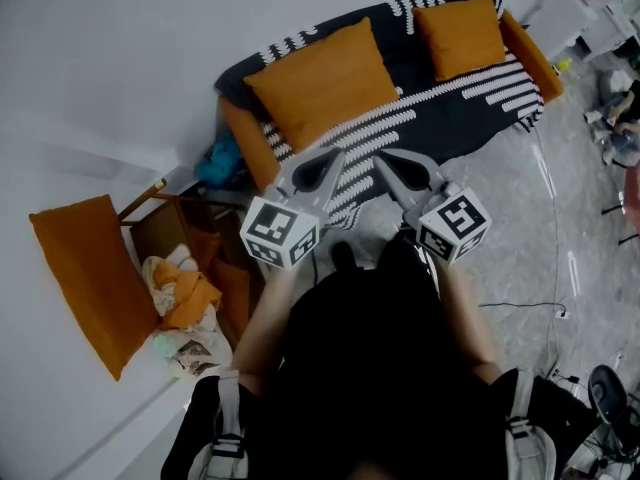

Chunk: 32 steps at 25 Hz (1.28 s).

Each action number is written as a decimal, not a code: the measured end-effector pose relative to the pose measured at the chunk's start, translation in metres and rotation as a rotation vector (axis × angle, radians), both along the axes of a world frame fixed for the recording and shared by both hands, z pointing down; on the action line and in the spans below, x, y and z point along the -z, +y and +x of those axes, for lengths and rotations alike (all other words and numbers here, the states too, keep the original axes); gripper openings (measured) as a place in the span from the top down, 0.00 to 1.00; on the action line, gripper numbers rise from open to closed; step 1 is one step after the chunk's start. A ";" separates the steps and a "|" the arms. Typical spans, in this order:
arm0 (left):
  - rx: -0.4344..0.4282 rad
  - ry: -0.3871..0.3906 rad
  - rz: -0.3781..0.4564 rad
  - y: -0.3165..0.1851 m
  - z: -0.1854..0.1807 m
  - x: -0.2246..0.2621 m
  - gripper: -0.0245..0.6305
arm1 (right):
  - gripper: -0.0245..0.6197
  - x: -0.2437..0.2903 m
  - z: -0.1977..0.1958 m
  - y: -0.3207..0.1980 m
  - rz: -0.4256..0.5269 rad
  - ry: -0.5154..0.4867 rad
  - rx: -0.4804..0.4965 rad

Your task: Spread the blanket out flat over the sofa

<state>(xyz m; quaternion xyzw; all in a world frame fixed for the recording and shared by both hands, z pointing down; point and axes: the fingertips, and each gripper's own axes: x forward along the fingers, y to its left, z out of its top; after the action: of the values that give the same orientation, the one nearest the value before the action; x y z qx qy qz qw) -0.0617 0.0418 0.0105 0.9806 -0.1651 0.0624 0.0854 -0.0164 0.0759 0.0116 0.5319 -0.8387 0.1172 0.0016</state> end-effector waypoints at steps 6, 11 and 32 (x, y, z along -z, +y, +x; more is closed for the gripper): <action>-0.009 -0.006 -0.005 0.013 -0.002 -0.003 0.95 | 0.96 0.005 -0.002 0.010 0.034 -0.068 -0.017; -0.013 -0.001 -0.004 0.018 -0.001 -0.003 0.95 | 0.96 0.005 -0.003 0.015 0.036 -0.059 -0.034; -0.013 -0.005 -0.006 0.007 -0.005 -0.005 0.95 | 0.96 -0.002 -0.007 0.003 0.022 0.022 -0.042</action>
<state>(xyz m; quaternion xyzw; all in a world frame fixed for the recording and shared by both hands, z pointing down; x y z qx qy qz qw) -0.0665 0.0485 0.0152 0.9812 -0.1590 0.0661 0.0878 -0.0233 0.0790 0.0136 0.5504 -0.8286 0.1021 0.0023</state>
